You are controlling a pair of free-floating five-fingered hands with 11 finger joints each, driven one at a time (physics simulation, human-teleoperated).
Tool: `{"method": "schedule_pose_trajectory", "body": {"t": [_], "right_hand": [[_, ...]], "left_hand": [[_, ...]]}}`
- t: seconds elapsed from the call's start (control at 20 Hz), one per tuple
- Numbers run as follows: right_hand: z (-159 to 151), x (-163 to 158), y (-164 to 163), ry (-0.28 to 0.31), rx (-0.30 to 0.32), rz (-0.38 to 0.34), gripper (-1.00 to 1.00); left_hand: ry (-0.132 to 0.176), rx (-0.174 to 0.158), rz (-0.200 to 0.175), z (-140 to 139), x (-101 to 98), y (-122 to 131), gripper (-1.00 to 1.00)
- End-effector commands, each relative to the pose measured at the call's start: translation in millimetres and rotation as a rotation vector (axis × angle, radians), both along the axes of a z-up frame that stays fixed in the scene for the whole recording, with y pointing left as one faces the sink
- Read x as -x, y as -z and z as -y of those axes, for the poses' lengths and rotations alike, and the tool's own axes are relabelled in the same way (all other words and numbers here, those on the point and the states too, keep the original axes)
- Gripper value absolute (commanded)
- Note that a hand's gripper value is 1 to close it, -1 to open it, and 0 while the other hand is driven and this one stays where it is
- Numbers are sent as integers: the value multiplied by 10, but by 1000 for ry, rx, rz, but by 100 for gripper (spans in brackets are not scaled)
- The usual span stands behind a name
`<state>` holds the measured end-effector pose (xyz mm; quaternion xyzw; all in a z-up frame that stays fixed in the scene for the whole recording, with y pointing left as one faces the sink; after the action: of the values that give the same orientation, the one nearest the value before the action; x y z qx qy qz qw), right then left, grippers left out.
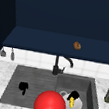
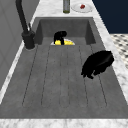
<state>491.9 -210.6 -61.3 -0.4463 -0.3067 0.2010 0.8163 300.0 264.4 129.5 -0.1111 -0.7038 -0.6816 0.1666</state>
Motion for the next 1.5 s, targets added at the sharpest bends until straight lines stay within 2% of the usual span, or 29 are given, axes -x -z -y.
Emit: {"method": "schedule_pose_trajectory", "body": {"t": [0.0,0.15,0.35,0.4,0.7,1.1,1.3,1.45], "right_hand": [[-125,-18,-306,-62,23,0,100],[-163,25,-467,-105,24,-10,100],[-166,46,-610,-166,-21,2,100],[-108,48,-678,-174,-45,37,100],[-20,71,-935,-285,-96,102,100],[54,181,-1400,-390,-74,165,100],[-67,285,-1617,-403,-21,125,100],[-74,378,-1707,-414,33,122,100]], "left_hand": [[0,0,0,0,0,0,0],[0,0,0,0,0,0,0],[0,0,0,0,0,0,0],[0,0,0,0,0,0,0],[0,0,0,0,0,0,0],[0,0,0,0,0,0,0],[0,0,0,0,0,0,0],[0,0,0,0,0,0,0]]}}
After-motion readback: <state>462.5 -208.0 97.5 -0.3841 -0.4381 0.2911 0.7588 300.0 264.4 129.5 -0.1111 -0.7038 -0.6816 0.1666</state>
